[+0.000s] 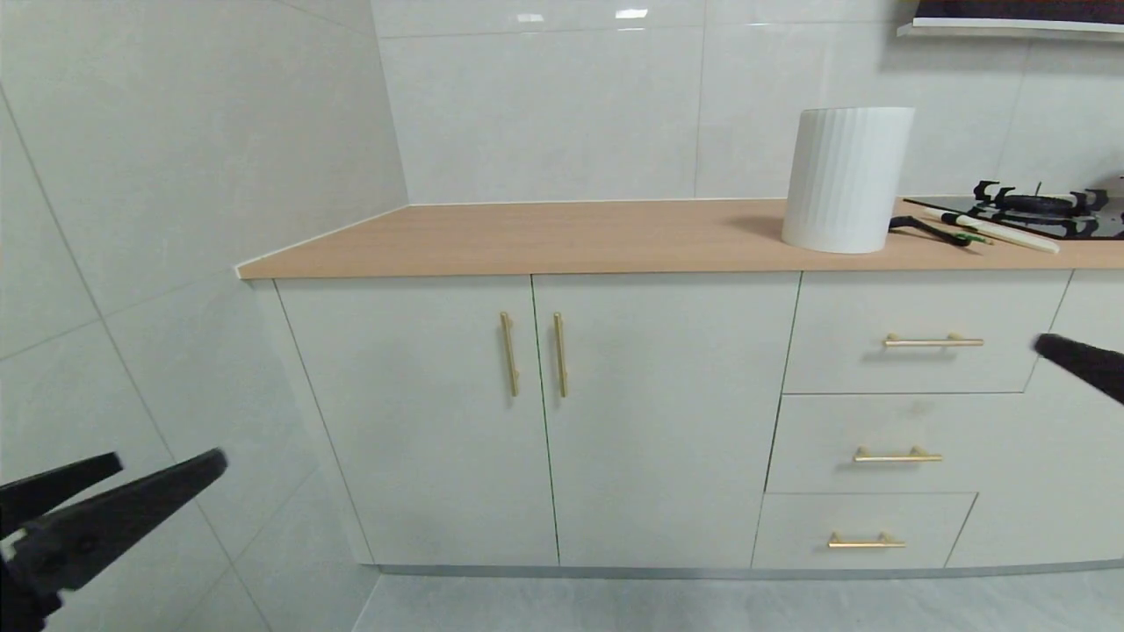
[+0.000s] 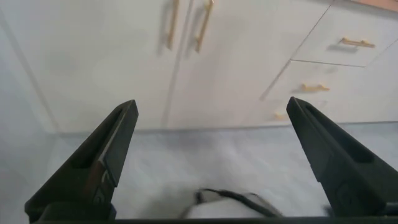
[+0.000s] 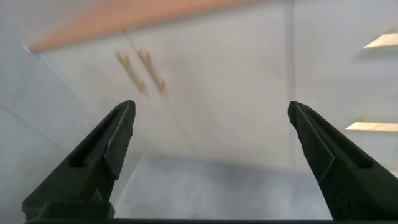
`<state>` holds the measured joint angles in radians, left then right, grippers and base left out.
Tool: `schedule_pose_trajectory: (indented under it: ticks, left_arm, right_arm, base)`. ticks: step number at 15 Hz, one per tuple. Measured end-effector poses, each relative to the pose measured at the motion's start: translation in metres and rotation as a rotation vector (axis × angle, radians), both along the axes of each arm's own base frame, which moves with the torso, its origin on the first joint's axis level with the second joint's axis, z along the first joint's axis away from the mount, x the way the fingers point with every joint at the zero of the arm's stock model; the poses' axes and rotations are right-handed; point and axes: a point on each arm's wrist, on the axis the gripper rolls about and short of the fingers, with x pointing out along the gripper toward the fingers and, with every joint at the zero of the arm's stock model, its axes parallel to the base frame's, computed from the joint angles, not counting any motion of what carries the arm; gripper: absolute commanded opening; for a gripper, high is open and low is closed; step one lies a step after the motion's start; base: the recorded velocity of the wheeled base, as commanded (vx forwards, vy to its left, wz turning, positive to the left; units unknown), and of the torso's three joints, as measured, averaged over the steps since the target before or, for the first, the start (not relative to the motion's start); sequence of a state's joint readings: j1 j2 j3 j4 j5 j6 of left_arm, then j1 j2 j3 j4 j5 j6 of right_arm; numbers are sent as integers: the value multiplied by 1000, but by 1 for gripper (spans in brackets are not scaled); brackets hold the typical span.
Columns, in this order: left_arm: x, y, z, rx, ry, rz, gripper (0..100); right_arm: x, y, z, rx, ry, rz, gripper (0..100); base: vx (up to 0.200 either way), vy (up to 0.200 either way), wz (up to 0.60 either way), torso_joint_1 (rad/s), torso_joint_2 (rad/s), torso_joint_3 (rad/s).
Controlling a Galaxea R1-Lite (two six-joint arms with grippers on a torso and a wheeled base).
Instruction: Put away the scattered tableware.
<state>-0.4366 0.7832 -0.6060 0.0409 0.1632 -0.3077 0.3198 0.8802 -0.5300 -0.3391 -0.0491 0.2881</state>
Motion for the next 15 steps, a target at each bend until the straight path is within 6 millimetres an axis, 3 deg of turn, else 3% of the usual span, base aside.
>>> schedule_pose_trajectory:
  ticks: [4, 7, 11, 15]
  left_arm:
    - [-64, 30, -23, 23, -171, 78, 100]
    - [-99, 39, -42, 17, -246, 127, 100]
    - [-120, 38, -59, 37, -311, 238, 100]
    - [-127, 32, -73, 123, -342, 324, 100]
  right_arm:
    - [-88, -30, -19, -79, -125, -126, 100]
    - [-131, -41, -47, -138, -142, -300, 100]
    - [-149, -40, -65, -161, -182, -455, 100]
    - [-144, -36, -94, -254, -147, -568, 100]
  base:
    - [0, 0, 0, 0, 0, 0]
    - [0, 0, 0, 0, 0, 0]
    - [0, 0, 0, 0, 0, 0]
    - [0, 0, 0, 0, 0, 0]
